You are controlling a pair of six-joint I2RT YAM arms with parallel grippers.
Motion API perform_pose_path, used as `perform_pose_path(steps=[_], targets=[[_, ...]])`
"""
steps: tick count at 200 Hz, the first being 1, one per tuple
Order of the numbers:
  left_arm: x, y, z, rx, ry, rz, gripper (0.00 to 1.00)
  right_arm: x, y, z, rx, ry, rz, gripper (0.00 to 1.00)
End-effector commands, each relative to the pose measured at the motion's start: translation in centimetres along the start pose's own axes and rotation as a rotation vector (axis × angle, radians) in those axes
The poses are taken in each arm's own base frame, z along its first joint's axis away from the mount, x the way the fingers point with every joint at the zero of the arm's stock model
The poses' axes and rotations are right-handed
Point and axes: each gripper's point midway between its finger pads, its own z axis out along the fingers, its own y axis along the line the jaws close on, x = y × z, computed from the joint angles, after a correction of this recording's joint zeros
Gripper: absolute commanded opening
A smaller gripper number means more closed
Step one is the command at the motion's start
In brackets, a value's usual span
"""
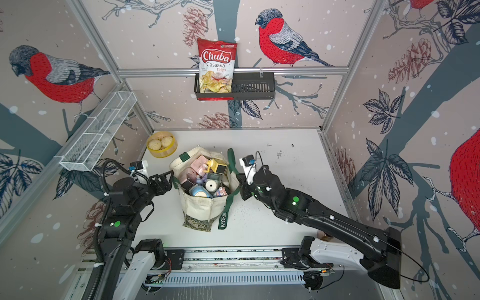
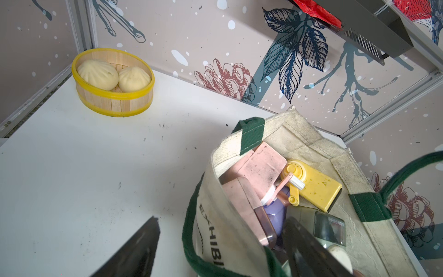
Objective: Take out the pencil sharpeners from the tote bags
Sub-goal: Adjust the canvas bag at the center of the board, then pick up the canvas bag from the center of the board.
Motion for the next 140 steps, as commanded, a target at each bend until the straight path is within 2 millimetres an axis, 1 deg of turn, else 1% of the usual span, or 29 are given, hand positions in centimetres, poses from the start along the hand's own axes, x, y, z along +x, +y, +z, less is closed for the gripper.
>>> perform_pose_path(steps=[1, 6, 14, 22, 35, 44, 57, 69, 86, 103, 112, 132, 140], targets=[[-0.3, -0.1, 0.0, 0.001, -0.015, 0.01, 0.82, -0.8, -2.8, -1.7, 0.051, -0.15, 0.202, 0.37], [-0.3, -0.1, 0.0, 0.002, -0.016, 0.009, 0.82, -0.1, -3.4, -1.9, 0.067, -0.145, 0.222, 0.42], [-0.4, -0.1, 0.0, 0.003, -0.017, 0.009, 0.82, 1.2, -4.4, -2.3, 0.09, -0.13, 0.247, 0.47], [-0.3, -0.1, 0.0, 0.003, -0.016, 0.009, 0.82, 2.4, -5.2, -2.5, 0.114, -0.115, 0.267, 0.5], [-0.3, -0.2, 0.0, 0.005, -0.016, 0.01, 0.82, 3.8, -6.1, -2.9, 0.144, -0.1, 0.29, 0.56], [-0.4, -0.2, 0.0, 0.006, -0.016, 0.011, 0.82, 4.2, -6.3, -3.1, 0.151, -0.095, 0.294, 0.57], [-0.3, -0.2, 0.0, 0.005, -0.014, 0.009, 0.82, 4.2, -6.5, -3.4, 0.157, -0.097, 0.286, 0.59], [-0.3, -0.2, 0.1, 0.004, -0.012, 0.008, 0.82, 4.1, -6.9, -3.6, 0.178, -0.097, 0.281, 0.63], [-0.1, -0.2, 0.2, 0.004, -0.004, 0.005, 0.82, 4.6, -7.5, -3.5, 0.223, -0.076, 0.273, 0.69], [-0.3, -0.3, 0.2, 0.009, -0.004, 0.004, 0.82, 5.3, -7.5, -3.1, 0.219, -0.056, 0.277, 0.7], [-0.4, -0.5, 0.4, 0.017, -0.001, 0.001, 0.83, 5.6, -7.1, -2.8, 0.196, -0.053, 0.279, 0.7], [-1.2, -1.2, 0.8, 0.042, 0.026, -0.008, 0.82, 5.9, -5.7, -1.9, 0.117, -0.037, 0.268, 0.7], [-1.8, -1.8, 1.1, 0.058, 0.046, -0.011, 0.82, 6.0, -5.3, -1.5, 0.1, -0.025, 0.263, 0.7]])
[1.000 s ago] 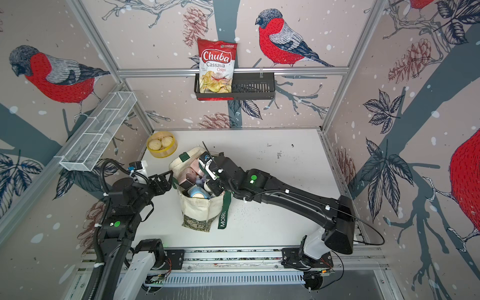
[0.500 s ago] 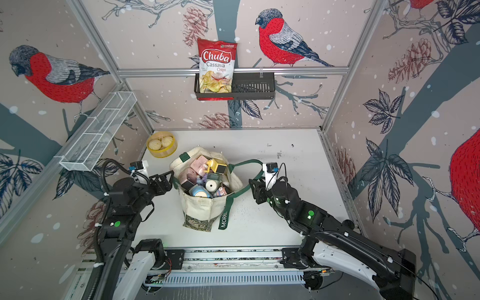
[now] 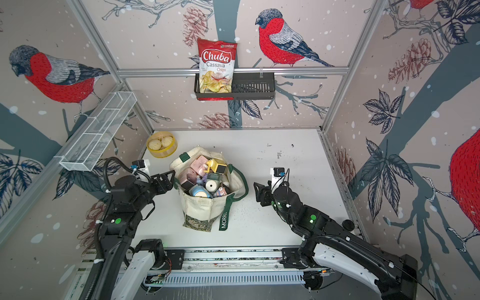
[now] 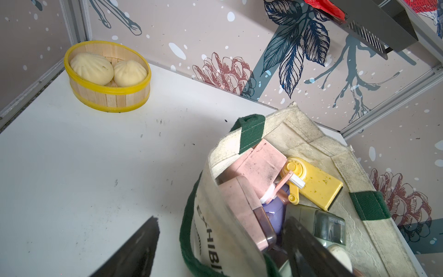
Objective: Take out the pencil sharpeners from the tote bags
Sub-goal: Pick up the canvas bag from the center of the board.
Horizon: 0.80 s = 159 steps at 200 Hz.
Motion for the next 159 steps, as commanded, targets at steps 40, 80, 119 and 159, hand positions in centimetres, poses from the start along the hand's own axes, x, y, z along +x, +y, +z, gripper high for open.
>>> perform_pose_path(steps=[40, 80, 119, 159], targets=[[-4.4, -2.8, 2.3, 0.054, 0.11, 0.009, 0.79, 1.2, 3.5, 2.7, -0.116, 0.084, -0.018, 0.7], [-0.5, -1.2, 5.0, -0.026, 0.279, 0.022, 0.73, 0.9, 4.2, 3.8, -0.113, 0.101, -0.027, 0.72], [0.3, 1.0, 5.7, -0.139, 0.305, 0.037, 0.69, 1.0, 5.0, 5.1, -0.161, 0.153, -0.007, 0.75], [1.1, 1.4, 6.3, -0.148, 0.339, 0.042, 0.54, 0.9, 4.4, 7.5, -0.128, 0.208, 0.011, 0.75]])
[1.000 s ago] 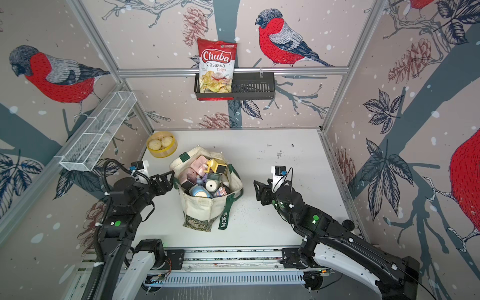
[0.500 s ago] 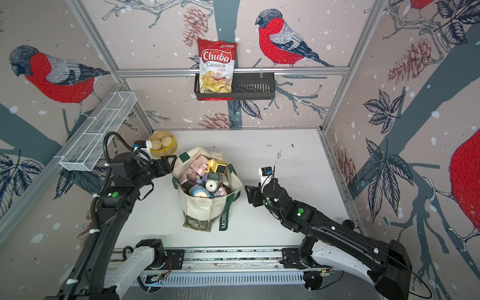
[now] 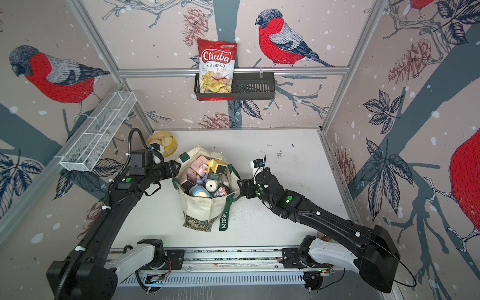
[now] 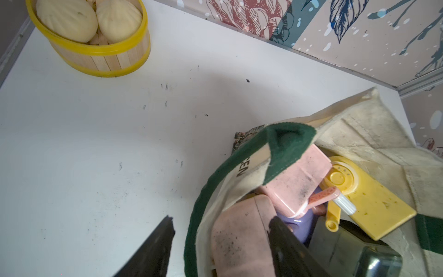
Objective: Take out the pencil sharpeners from the tote bags
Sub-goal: Pick up the canvas bag from the center of the board.
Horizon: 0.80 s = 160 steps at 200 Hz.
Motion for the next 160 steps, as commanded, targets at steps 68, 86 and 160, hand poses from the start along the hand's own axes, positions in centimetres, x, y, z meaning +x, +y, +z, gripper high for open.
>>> perform_pose_path(steps=[68, 86, 160], targets=[[-0.3, -0.2, 0.9, -0.002, 0.03, 0.024, 0.0, 0.1, 1.5, 4.4, -0.056, 0.145, -0.009, 0.7], [-0.5, -0.3, 1.0, 0.006, 0.025, 0.018, 0.0, 0.6, 1.8, 4.9, -0.063, 0.173, -0.017, 0.65], [-9.3, -4.6, 1.5, 0.148, -0.103, 0.001, 0.0, 1.9, 4.0, 4.7, -0.129, 0.175, -0.052, 0.0]])
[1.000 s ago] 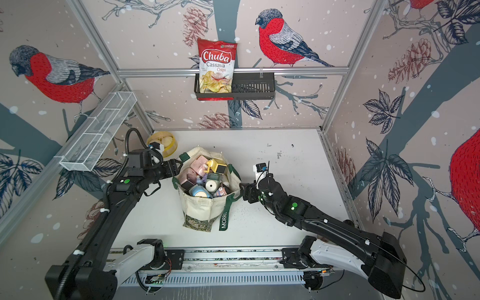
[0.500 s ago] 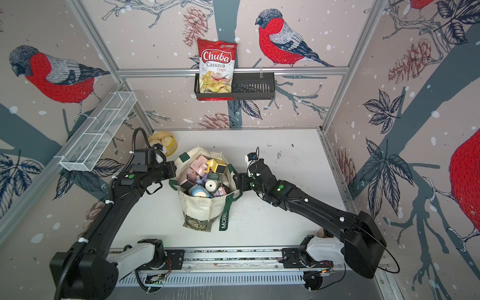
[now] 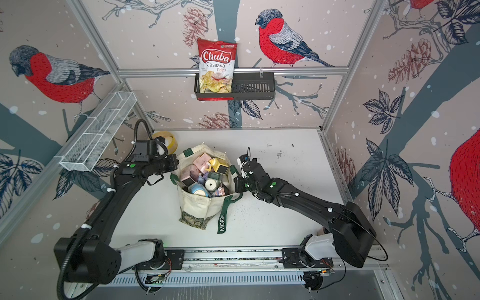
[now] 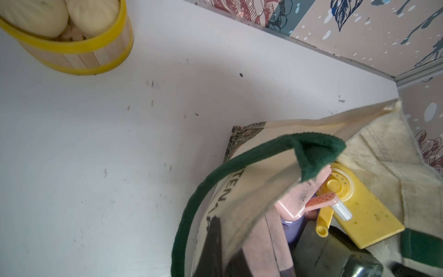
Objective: Take out the pencil sharpeners from the tote bags
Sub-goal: Pick up the canvas bag from the center of the board.
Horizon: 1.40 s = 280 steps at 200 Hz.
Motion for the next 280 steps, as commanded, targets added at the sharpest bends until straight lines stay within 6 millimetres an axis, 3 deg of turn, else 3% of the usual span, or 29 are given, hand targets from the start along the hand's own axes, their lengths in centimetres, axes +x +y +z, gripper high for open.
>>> perform_pose_path(steps=[1, 35, 62, 90, 113, 139, 168, 195, 220, 245, 280], targets=[[-6.6, -3.3, -0.7, 0.125, -0.173, 0.021, 0.0, 0.4, 1.6, 0.0, -0.043, -0.004, -0.034, 0.0], [-12.0, -6.4, -0.2, 0.233, -0.219, 0.041, 0.0, 1.8, 5.3, 0.6, -0.138, -0.035, -0.042, 0.0], [-13.9, -7.5, 0.1, 0.28, -0.258, 0.084, 0.0, 3.1, 7.3, 2.2, -0.172, -0.019, -0.048, 0.0], [-13.1, -8.3, 0.9, 0.349, -0.225, 0.104, 0.0, 4.0, 8.3, 3.9, -0.174, -0.003, -0.086, 0.03], [-11.9, -8.1, 0.9, 0.352, -0.216, 0.129, 0.0, 3.9, 8.7, 4.2, -0.191, -0.006, -0.132, 0.21], [-10.7, -7.8, 0.3, 0.351, -0.235, 0.146, 0.0, 2.5, 7.1, 2.4, -0.149, -0.052, -0.153, 0.48], [-9.2, -7.4, 0.9, 0.369, -0.22, 0.137, 0.0, 1.1, 5.8, -1.3, -0.118, -0.107, -0.248, 0.63], [-9.0, -7.2, 1.2, 0.373, -0.213, 0.128, 0.0, -1.0, 6.0, -4.7, -0.113, -0.185, -0.383, 0.65], [-8.8, -7.1, 1.4, 0.385, -0.21, 0.125, 0.0, -2.8, 7.8, -6.1, -0.156, -0.226, -0.503, 0.66], [-8.6, -6.8, 1.6, 0.377, -0.211, 0.123, 0.0, -3.6, 10.4, -5.9, -0.202, -0.192, -0.665, 0.66], [-8.7, -6.7, 1.5, 0.374, -0.218, 0.123, 0.0, -2.4, 11.9, -2.8, -0.209, -0.005, -1.012, 0.71]])
